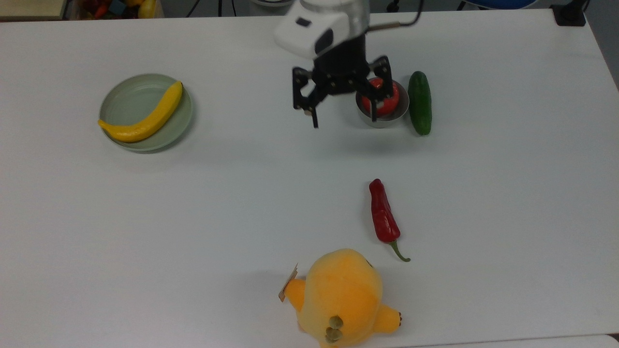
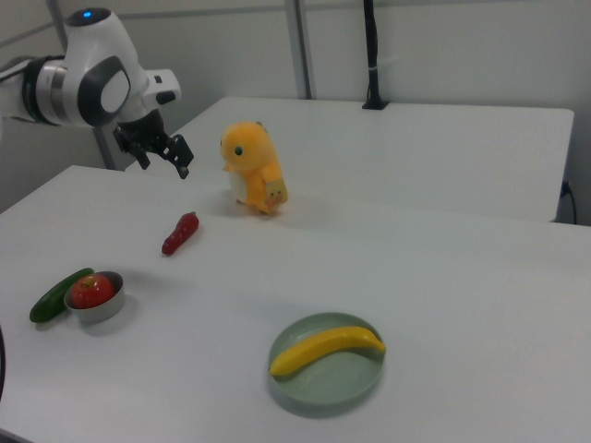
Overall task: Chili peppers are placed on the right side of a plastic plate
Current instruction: 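Move the open gripper over the red chili pepper and lower it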
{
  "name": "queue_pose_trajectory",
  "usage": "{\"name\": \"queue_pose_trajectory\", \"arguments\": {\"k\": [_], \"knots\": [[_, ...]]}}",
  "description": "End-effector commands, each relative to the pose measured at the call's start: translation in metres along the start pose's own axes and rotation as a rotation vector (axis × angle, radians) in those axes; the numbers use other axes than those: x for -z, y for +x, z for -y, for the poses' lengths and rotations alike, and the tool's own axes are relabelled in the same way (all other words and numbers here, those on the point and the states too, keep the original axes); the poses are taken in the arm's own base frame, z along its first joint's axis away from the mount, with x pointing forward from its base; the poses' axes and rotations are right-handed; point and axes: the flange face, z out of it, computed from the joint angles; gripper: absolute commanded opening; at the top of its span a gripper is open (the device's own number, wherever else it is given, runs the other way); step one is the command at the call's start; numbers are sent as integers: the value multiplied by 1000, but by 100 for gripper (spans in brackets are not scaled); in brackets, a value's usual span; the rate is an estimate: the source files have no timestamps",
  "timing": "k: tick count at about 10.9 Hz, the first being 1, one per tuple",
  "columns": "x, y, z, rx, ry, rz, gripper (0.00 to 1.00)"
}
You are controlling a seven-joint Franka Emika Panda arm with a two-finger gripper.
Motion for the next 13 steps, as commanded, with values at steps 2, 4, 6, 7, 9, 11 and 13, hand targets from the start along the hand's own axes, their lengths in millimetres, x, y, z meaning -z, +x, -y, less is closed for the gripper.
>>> {"name": "queue_pose_trajectory", "arguments": {"k": [2,4,6,7,9,11,13], "knots": [[-67,15,27,-60,-30,-44,100],[-92,13,40,-57,-17,-60,100],[-124,8,48,-47,-12,-55,100],[-141,4,54,-28,-17,-56,100],[-167,0,57,-31,-22,-57,100],[-190,-4,57,-54,-33,-75,100],[-204,-8,68,-51,-34,-111,100]]}}
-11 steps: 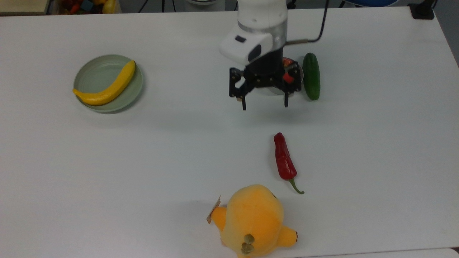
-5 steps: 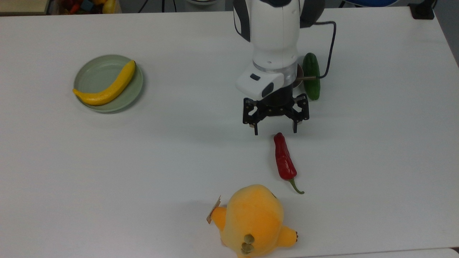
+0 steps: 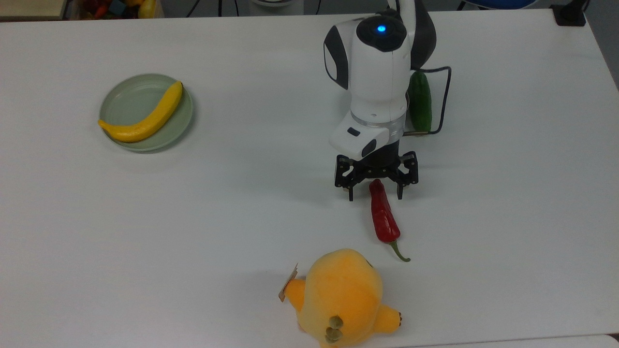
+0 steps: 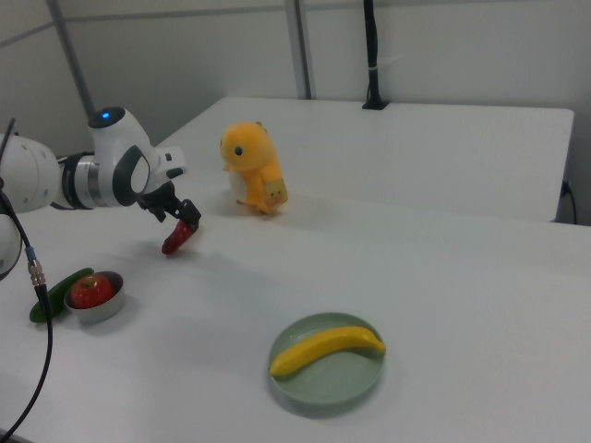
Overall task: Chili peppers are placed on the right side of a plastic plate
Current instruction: 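Close the gripper on the red chili pepper's body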
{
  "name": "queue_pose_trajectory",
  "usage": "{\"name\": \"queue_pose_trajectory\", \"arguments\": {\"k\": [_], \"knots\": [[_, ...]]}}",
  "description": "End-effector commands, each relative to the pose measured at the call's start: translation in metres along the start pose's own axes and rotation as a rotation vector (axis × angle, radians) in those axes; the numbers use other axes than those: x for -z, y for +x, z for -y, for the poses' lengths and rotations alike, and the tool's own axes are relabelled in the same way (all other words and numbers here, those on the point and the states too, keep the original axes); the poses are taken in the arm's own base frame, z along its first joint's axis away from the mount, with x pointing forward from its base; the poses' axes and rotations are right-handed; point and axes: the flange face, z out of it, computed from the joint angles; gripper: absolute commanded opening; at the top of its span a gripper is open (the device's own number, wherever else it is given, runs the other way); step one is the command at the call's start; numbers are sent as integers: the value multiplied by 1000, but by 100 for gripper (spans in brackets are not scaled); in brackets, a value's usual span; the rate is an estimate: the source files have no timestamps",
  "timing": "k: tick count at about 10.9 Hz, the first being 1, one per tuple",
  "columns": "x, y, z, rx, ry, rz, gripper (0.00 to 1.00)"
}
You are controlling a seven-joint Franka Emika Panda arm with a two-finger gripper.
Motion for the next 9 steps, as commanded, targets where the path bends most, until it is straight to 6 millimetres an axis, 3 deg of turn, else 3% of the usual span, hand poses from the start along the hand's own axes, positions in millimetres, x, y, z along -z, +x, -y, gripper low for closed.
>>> {"name": "queue_pose_trajectory", "arguments": {"k": [1,3,4,6,8,9], "knots": [[-18,-2,15,-8,-3,-59,100],[-23,-4,17,6,-9,-60,100],[-23,-5,17,8,-11,-57,94],[-26,-8,17,46,-33,-60,69],[-26,-8,17,63,-47,-64,32],[-26,-8,17,63,-47,-64,18]]}}
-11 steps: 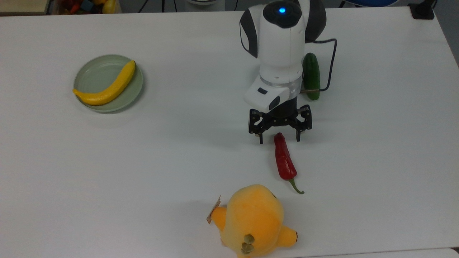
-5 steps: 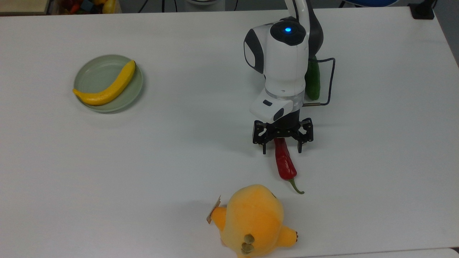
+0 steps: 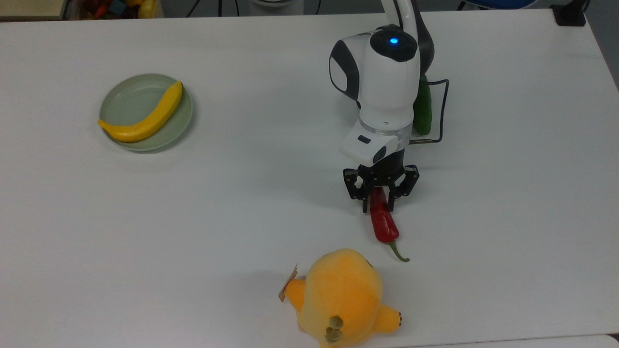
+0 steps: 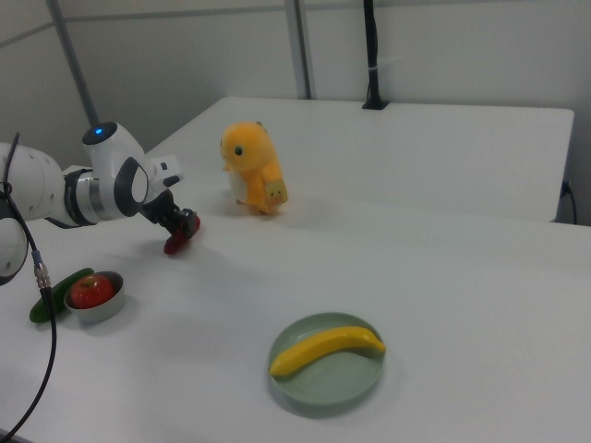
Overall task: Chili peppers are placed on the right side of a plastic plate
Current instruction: 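Close the gripper on the red chili pepper's body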
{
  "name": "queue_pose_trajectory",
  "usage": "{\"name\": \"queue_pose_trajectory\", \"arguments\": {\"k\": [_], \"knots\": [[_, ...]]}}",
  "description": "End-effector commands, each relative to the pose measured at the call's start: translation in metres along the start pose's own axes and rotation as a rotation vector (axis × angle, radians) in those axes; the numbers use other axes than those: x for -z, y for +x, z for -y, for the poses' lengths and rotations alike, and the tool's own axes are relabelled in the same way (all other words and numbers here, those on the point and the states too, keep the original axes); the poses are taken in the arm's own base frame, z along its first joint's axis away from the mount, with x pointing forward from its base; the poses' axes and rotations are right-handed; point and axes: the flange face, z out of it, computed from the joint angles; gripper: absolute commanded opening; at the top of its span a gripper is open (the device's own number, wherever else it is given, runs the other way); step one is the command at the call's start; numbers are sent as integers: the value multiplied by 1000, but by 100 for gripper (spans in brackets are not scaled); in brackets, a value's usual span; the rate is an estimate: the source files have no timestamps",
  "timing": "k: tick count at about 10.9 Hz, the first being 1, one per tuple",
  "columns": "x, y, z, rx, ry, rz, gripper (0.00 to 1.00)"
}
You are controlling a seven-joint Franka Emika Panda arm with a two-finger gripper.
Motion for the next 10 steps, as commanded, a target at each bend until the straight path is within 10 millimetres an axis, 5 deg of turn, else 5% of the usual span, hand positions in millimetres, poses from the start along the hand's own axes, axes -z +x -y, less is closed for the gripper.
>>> {"name": "queue_pose_trajectory", "arguments": {"k": [1,5,10], "knots": [[-1,2,4,0,-7,-19,7],[7,6,-1,-14,-5,-26,2],[91,16,-33,-56,-10,-71,2]]}}
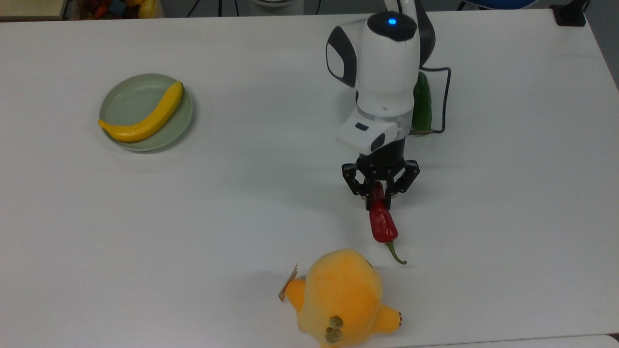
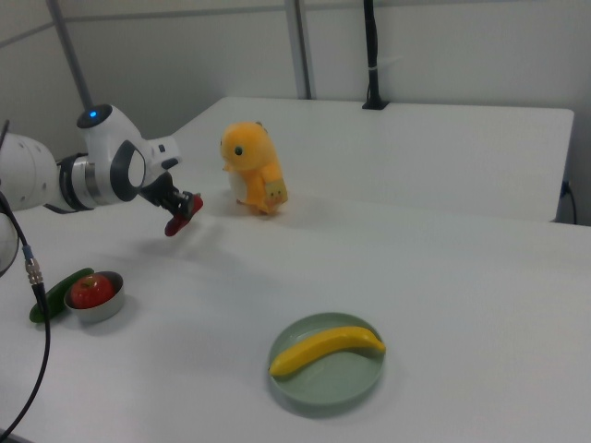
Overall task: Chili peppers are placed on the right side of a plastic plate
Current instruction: 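Lift the chili pepper and carry it toward the green plate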
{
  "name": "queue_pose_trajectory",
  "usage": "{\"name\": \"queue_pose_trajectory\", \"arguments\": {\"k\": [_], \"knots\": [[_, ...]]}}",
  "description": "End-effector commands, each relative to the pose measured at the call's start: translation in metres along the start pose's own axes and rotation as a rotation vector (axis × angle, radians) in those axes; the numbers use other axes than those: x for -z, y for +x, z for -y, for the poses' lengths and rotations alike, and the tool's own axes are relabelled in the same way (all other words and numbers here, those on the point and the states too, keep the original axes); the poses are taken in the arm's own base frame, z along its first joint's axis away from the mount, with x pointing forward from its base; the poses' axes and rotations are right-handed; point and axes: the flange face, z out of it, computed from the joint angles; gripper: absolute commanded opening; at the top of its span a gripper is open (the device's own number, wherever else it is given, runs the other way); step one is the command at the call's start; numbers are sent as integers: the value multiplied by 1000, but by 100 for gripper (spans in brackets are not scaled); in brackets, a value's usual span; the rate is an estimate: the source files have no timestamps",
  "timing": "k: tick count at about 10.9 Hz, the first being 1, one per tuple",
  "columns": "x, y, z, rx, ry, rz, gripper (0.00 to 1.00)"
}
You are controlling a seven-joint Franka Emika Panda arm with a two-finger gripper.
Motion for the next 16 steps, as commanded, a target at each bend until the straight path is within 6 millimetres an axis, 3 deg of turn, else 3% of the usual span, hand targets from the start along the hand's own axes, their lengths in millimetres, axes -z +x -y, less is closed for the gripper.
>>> {"name": "queue_pose_trajectory", "arguments": {"k": [1,3,6,10,13,16], "knots": [[73,6,-39,-58,-35,-6,2],[115,21,-74,-108,-68,-5,2],[170,35,-143,-183,-117,-9,0],[230,33,-264,-182,-85,31,0],[236,7,-359,-103,-87,113,0],[219,-40,-459,-84,-16,135,0]]}}
